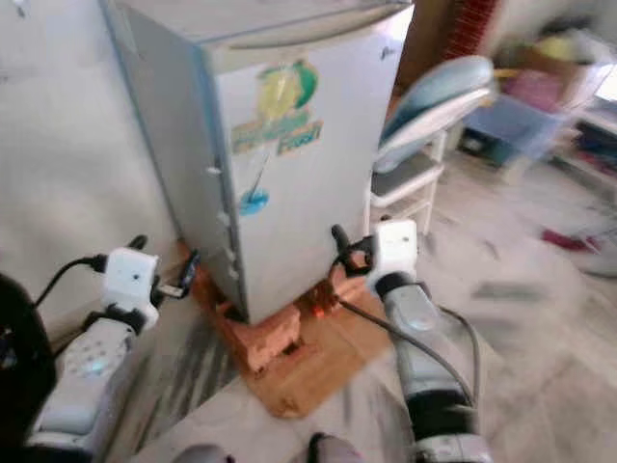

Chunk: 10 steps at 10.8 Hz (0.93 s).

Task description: Restocking fridge

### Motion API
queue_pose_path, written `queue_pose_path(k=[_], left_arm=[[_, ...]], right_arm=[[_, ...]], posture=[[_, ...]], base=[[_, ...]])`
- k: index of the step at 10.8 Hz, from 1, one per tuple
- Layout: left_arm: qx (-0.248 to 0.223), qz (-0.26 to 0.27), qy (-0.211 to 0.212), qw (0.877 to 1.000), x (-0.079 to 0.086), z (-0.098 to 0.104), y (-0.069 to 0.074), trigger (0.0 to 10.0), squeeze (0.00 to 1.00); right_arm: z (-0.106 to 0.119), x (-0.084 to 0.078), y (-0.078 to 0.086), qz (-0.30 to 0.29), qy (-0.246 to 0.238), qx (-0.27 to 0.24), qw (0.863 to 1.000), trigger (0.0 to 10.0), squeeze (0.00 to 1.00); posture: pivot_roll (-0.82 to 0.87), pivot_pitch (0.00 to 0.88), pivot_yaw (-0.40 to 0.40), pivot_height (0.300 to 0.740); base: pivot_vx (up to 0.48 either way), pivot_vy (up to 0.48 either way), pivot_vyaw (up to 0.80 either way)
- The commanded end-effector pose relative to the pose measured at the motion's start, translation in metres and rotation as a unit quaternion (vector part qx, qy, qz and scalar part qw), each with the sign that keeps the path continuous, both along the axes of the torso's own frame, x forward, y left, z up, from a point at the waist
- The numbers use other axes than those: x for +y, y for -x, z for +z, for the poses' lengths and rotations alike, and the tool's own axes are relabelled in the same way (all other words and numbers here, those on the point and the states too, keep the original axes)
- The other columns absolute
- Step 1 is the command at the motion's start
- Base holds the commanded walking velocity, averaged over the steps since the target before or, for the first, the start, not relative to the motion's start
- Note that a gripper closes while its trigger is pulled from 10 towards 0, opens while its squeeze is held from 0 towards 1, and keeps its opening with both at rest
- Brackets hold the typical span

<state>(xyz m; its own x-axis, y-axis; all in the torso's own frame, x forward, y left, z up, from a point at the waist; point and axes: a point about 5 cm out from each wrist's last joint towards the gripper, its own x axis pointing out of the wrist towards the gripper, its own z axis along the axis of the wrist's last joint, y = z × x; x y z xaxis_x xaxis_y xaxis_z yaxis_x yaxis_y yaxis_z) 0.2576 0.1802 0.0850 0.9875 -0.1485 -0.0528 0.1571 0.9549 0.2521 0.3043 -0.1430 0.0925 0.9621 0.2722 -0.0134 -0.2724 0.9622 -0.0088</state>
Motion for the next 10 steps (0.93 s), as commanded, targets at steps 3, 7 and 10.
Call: queue_pose_path(k=[3, 7, 10], left_arm=[[-0.021, 0.000, -0.010, 1.000, -0.0025, 0.0078, -0.0034, 10.0, 0.00], [-0.016, -0.014, 0.000, 1.000, -0.0062, 0.0066, -0.0022, 10.0, 0.00], [-0.023, -0.017, -0.004, 1.000, -0.0067, 0.0083, -0.0029, 10.0, 0.00]], right_arm=[[0.0063, -0.0049, -0.0026, -0.005, 0.006, -0.012, 1.000, 10.0, 0.00], [0.0066, -0.0041, -0.0021, -0.005, 0.006, -0.012, 1.000, 10.0, 0.00], [0.0072, -0.0046, -0.0018, -0.005, 0.006, -0.013, 1.000, 10.0, 0.00]], posture=[[0.14, 0.036, -0.035, 0.740], [0.14, 0.043, -0.034, 0.740], [0.14, 0.046, -0.032, 0.740]], base=[[0.000, 0.129, -0.31], [0.000, 0.237, -0.10], [0.000, 0.470, -0.73]])
